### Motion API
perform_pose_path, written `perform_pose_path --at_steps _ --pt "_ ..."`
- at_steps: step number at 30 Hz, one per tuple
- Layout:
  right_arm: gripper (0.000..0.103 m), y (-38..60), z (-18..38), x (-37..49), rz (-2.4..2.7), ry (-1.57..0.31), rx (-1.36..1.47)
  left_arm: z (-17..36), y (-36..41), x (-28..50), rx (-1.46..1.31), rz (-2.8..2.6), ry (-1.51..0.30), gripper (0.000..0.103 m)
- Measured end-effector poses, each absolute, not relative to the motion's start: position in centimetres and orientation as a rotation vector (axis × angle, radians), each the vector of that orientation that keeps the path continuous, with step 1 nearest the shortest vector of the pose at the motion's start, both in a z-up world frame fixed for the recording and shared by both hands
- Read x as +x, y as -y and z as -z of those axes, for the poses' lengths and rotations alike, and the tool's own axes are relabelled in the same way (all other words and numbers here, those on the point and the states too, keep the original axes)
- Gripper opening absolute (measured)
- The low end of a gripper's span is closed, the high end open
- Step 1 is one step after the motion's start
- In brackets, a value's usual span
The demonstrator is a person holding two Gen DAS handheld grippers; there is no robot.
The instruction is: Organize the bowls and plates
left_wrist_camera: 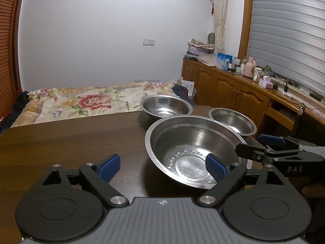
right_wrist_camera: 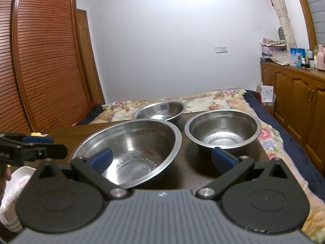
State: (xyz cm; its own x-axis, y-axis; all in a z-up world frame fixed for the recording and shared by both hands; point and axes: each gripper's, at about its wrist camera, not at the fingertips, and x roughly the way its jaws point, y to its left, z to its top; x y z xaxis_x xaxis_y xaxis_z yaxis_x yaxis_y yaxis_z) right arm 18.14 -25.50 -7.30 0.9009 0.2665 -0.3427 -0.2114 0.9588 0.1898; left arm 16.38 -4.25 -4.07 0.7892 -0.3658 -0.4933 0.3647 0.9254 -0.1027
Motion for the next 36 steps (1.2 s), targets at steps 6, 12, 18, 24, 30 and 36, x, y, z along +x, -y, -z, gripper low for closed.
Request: perform_pose_path --at_steps 6,12,18,24,30,36 --pt "0.103 25.1 7.4 18.3 -0.258 -0.376 0.130 4.5 4.9 17.7 -0.003 0.389 -0.559 0.070" --pt "0.101 25.2 7.3 18.9 -0.269 -0.383 0.139 5.1 5.2 18.7 -0.005 0.368 -0.588 0.053" --pt "0.070 25.5 8.1 19.9 -0.274 -0.424 0.165 5.3 5.4 19.4 -0.015 0.359 -0.611 0.033" --pt "0.048 25.3 8.2 20.1 -0.301 -0.459 0.180 5.4 5.4 19.8 -0.021 0.362 -0.629 0.026" --pt "0.041 25.2 8.2 20.1 -0.309 -0.474 0.186 5.5 5.5 20.1 -0.012 0.360 -0.643 0.026" --pt "0.035 25.0 8.2 20.4 -0.313 -0.480 0.182 5.4 5.4 19.9 -0.018 0.365 -0.656 0.026"
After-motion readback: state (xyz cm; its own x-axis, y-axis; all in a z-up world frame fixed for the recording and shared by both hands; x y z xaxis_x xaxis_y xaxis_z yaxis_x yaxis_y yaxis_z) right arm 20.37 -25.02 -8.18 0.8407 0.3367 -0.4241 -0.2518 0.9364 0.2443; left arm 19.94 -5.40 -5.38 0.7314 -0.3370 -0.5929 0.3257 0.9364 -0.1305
